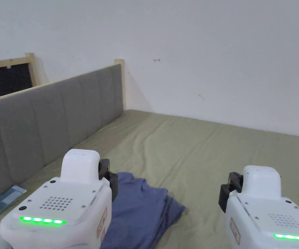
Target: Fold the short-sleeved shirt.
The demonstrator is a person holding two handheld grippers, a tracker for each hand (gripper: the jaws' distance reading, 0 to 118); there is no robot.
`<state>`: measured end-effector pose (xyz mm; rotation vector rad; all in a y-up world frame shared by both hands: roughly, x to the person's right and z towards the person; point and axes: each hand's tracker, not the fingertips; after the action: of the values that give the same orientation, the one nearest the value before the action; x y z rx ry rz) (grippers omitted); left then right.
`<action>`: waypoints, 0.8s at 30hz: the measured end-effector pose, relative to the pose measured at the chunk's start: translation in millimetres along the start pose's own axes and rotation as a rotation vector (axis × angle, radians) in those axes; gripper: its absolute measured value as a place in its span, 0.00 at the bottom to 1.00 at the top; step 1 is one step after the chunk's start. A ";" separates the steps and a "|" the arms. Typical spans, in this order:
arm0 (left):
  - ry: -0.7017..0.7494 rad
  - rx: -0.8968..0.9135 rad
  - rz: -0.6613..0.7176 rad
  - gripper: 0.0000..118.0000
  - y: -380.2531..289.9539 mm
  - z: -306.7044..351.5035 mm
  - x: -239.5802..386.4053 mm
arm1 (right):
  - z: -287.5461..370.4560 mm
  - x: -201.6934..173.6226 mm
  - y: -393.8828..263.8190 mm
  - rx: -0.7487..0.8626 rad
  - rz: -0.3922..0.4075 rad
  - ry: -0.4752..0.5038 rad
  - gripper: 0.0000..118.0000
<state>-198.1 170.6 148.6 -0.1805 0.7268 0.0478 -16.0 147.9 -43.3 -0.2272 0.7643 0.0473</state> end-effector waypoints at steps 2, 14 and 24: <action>0.045 0.002 0.003 0.00 -3.9 7.5 -15.4 | -7.8 -19.4 -3.0 -0.030 0.007 0.064 0.00; -0.004 -0.213 0.089 0.00 -42.5 -64.8 -28.4 | -29.6 -28.5 -25.4 -0.121 0.026 0.097 0.00; -0.017 -0.622 0.065 0.99 -138.8 -215.4 2.8 | -68.3 4.4 -56.5 -0.256 -0.037 -0.016 0.00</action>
<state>-322.6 -4.9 9.4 -0.7491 0.6830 0.3386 -52.2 77.6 -83.5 -0.4839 0.7374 0.1127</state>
